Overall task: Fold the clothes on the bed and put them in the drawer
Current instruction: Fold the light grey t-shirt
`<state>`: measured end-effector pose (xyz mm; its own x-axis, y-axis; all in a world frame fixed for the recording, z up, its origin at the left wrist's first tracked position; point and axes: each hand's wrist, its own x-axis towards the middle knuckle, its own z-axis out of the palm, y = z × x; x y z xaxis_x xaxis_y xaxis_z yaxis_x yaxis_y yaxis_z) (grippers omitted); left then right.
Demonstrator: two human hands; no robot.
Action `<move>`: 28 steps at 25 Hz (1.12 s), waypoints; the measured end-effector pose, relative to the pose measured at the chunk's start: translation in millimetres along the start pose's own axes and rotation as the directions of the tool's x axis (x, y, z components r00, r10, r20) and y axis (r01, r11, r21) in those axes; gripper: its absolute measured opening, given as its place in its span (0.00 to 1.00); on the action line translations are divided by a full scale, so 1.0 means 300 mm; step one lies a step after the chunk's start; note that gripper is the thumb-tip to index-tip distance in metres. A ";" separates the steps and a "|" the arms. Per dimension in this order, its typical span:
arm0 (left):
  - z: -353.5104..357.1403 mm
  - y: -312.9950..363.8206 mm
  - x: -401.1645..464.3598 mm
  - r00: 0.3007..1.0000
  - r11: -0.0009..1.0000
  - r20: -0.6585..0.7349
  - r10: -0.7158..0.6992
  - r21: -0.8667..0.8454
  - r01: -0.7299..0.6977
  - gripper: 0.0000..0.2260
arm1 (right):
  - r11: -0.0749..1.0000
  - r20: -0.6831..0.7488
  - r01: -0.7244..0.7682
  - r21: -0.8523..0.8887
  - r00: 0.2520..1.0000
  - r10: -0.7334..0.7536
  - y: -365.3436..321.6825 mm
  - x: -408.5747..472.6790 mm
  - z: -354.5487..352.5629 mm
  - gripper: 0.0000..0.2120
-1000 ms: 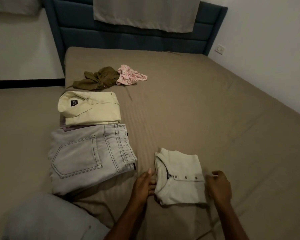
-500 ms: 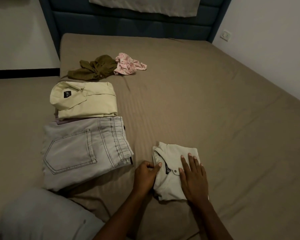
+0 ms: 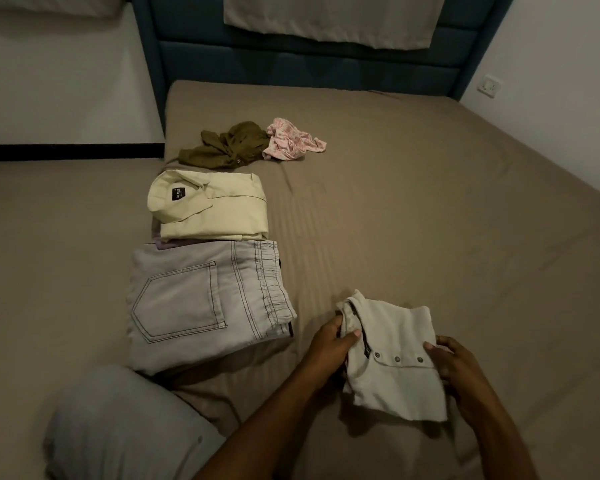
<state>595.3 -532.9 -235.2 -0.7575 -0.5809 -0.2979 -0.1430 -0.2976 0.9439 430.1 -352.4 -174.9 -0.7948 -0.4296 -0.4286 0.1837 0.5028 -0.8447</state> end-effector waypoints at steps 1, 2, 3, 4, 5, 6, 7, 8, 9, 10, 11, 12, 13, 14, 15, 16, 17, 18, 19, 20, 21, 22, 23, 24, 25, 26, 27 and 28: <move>-0.011 0.020 -0.002 0.999 0.999 -0.005 0.033 -0.005 -0.033 0.16 | 0.999 0.009 0.002 0.054 1.000 -0.003 -0.016 -0.003 -0.002 0.10; -0.023 0.047 -0.007 0.998 0.998 -0.011 0.058 -0.015 -0.058 0.14 | 0.993 0.013 0.000 0.118 1.000 -0.002 -0.026 0.000 -0.007 0.10; -0.039 0.077 -0.009 0.996 0.996 -0.021 0.083 -0.036 -0.084 0.12 | 0.986 0.020 -0.006 0.169 1.000 0.002 -0.051 -0.006 0.003 0.10; -0.062 0.117 -0.012 0.994 0.993 -0.032 0.101 -0.056 -0.103 0.11 | 0.978 0.034 -0.013 0.210 0.999 0.006 -0.083 -0.008 0.025 0.11; -0.090 0.161 -0.013 0.991 0.989 -0.048 0.123 -0.083 -0.127 0.11 | 0.967 0.066 -0.023 0.256 0.998 0.007 -0.127 -0.008 0.057 0.11; -0.125 0.204 -0.011 0.987 0.984 -0.070 0.142 -0.097 -0.149 0.11 | 0.953 0.096 -0.028 0.303 0.995 -0.001 -0.174 -0.003 0.096 0.11; -0.166 0.251 -0.009 0.981 0.979 -0.095 0.170 -0.100 -0.179 0.11 | 0.941 0.123 -0.034 0.337 0.992 -0.009 -0.228 0.002 0.147 0.11; -0.219 0.296 -0.006 0.973 0.975 -0.123 0.193 -0.090 -0.204 0.11 | 0.936 0.144 -0.027 0.350 0.989 -0.025 -0.276 0.019 0.202 0.13; -0.283 0.347 -0.003 0.964 0.970 -0.154 0.215 -0.083 -0.229 0.11 | 0.932 0.162 -0.010 0.363 0.985 -0.052 -0.326 0.042 0.267 0.15; -0.347 0.389 -0.002 0.957 0.967 -0.180 0.227 -0.074 -0.243 0.11 | 0.923 0.177 0.012 0.384 0.980 -0.086 -0.365 0.062 0.328 0.17; -0.418 0.430 0.004 0.947 0.964 -0.214 0.237 -0.066 -0.256 0.11 | 0.914 0.201 0.026 0.405 0.973 -0.117 -0.412 0.083 0.400 0.19; -0.496 0.470 0.013 0.936 0.962 -0.252 0.247 -0.051 -0.268 0.11 | 0.906 0.227 0.040 0.421 0.963 -0.148 -0.463 0.106 0.480 0.19; -0.577 0.509 0.026 0.920 0.960 -0.295 0.257 -0.036 -0.279 0.11 | 0.899 0.257 0.056 0.435 0.949 -0.183 -0.518 0.124 0.562 0.17; -0.661 0.541 0.045 0.905 0.958 -0.334 0.263 -0.022 -0.287 0.11 | 0.891 0.283 0.070 0.448 0.934 -0.216 -0.571 0.148 0.645 0.15; -0.740 0.572 0.066 0.888 0.954 -0.368 0.276 -0.008 -0.299 0.12 | 0.882 0.309 0.081 0.464 0.918 -0.247 -0.624 0.170 0.728 0.14; -0.817 0.599 0.087 0.871 0.952 -0.400 0.285 0.009 -0.307 0.14 | 0.876 0.333 0.088 0.474 0.903 -0.271 -0.672 0.193 0.808 0.13; -0.886 0.629 0.110 0.858 0.951 -0.426 0.287 0.021 -0.308 0.17 | 0.871 0.348 0.093 0.483 0.892 -0.289 -0.716 0.220 0.885 0.13; -0.953 0.654 0.134 0.850 0.952 -0.446 0.279 0.010 -0.307 0.19 | 0.865 0.364 0.100 0.491 0.879 -0.308 -0.759 0.244 0.955 0.13; -1.006 0.675 0.147 0.847 0.950 -0.454 0.276 -0.007 -0.313 0.20 | 0.859 0.371 0.107 0.501 0.870 -0.324 -0.794 0.258 1.013 0.13; -1.060 0.695 0.164 0.839 0.948 -0.466 0.281 -0.001 -0.318 0.19 | 0.856 0.372 0.117 0.504 0.865 -0.337 -0.826 0.281 1.071 0.13; -1.114 0.711 0.187 0.825 0.950 -0.489 0.284 0.028 -0.311 0.18 | 0.856 0.372 0.133 0.499 0.860 -0.350 -0.851 0.311 1.128 0.13; -1.166 0.717 0.209 0.808 0.954 -0.519 0.281 0.062 -0.292 0.18 | 0.860 0.372 0.156 0.485 0.854 -0.364 -0.866 0.345 1.181 0.13; -1.213 0.712 0.229 0.789 0.962 -0.555 0.265 0.089 -0.260 0.18 | 0.868 0.375 0.185 0.461 0.846 -0.380 -0.872 0.377 1.227 0.14; -1.250 0.699 0.244 0.768 0.970 -0.593 0.241 0.122 -0.211 0.18 | 0.882 0.371 0.230 0.412 0.842 -0.392 -0.866 0.406 1.268 0.15; -1.278 0.676 0.257 0.736 0.975 -0.640 0.221 0.172 -0.143 0.17 | 0.899 0.353 0.295 0.324 0.844 -0.404 -0.853 0.427 1.299 0.16; -1.297 0.650 0.268 0.687 0.969 -0.693 0.218 0.238 -0.067 0.16 | 0.904 0.327 0.369 0.216 0.845 -0.423 -0.834 0.447 1.319 0.16; -1.299 0.627 0.270 0.629 0.952 -0.741 0.236 0.307 0.005 0.16 | 0.891 0.293 0.434 0.131 0.842 -0.453 -0.812 0.457 1.324 0.16; -1.290 0.612 0.271 0.563 0.924 -0.777 0.281 0.378 0.061 0.16 | 0.864 0.250 0.497 0.080 0.829 -0.500 -0.797 0.463 1.322 0.14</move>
<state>754.2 -927.9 -141.3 0.0284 -0.9995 -0.0131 -0.4188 -0.0238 0.9078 505.1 -829.7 -159.6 -0.6062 -0.7952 -0.0135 -0.1897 0.1610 -0.9686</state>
